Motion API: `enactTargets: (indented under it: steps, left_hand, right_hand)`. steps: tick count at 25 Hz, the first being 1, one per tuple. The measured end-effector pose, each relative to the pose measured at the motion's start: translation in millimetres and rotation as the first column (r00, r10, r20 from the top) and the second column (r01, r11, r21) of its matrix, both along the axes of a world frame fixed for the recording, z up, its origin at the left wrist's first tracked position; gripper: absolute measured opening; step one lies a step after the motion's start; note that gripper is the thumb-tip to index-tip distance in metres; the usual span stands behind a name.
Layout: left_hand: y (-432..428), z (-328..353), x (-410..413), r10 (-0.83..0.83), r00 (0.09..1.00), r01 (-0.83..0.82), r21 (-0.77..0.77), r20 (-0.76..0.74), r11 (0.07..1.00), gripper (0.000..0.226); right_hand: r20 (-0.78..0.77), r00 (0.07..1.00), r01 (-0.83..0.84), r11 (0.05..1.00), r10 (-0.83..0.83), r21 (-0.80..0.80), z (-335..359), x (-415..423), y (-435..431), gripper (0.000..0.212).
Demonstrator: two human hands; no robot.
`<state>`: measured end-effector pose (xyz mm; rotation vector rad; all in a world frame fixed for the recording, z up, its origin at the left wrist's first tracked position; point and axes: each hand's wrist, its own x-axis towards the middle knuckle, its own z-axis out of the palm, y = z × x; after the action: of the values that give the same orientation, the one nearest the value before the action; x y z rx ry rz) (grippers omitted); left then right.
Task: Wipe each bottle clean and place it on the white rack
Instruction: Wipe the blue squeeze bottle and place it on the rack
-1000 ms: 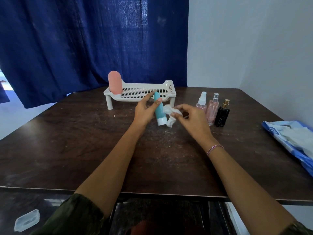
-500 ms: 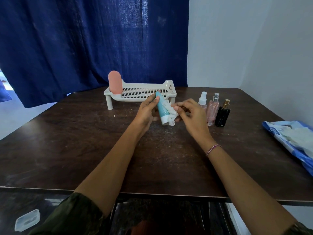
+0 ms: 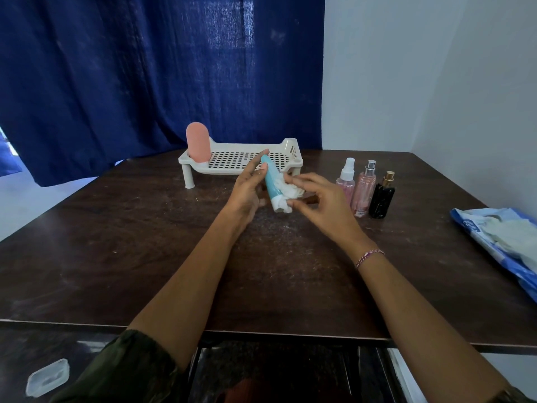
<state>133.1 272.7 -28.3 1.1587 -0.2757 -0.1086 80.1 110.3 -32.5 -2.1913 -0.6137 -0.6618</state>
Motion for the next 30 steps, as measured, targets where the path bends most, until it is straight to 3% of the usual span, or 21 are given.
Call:
enactTargets:
  steps: [5, 12, 17, 30]
  left_hand:
    - [-1, 1, -4, 0.007, 0.999, -0.008, 0.016, 0.040, 1.000, 0.034]
    - [1, -1, -2, -0.035, 0.997, 0.032, 0.033, 0.070, 0.999, 0.034]
    - [-2, 1, -4, -0.048, 0.997, 0.046, 0.030, 0.055, 0.998, 0.038]
    - [-1, -1, -1, -0.060, 0.993, 0.061, -0.012, 0.101, 0.998, 0.041]
  right_hand:
    - [0.144, 0.981, 0.130, 0.991, -0.132, 0.025, 5, -5, 2, 0.027]
    - [0.248, 0.965, 0.130, 0.977, -0.085, -0.170, 2, -8, 11, 0.027]
    - [0.210, 0.962, 0.190, 0.981, -0.177, -0.047, 5, -6, 7, 0.029]
    - [0.390, 0.919, 0.092, 0.928, 0.060, -0.361, 2, -12, 18, 0.032]
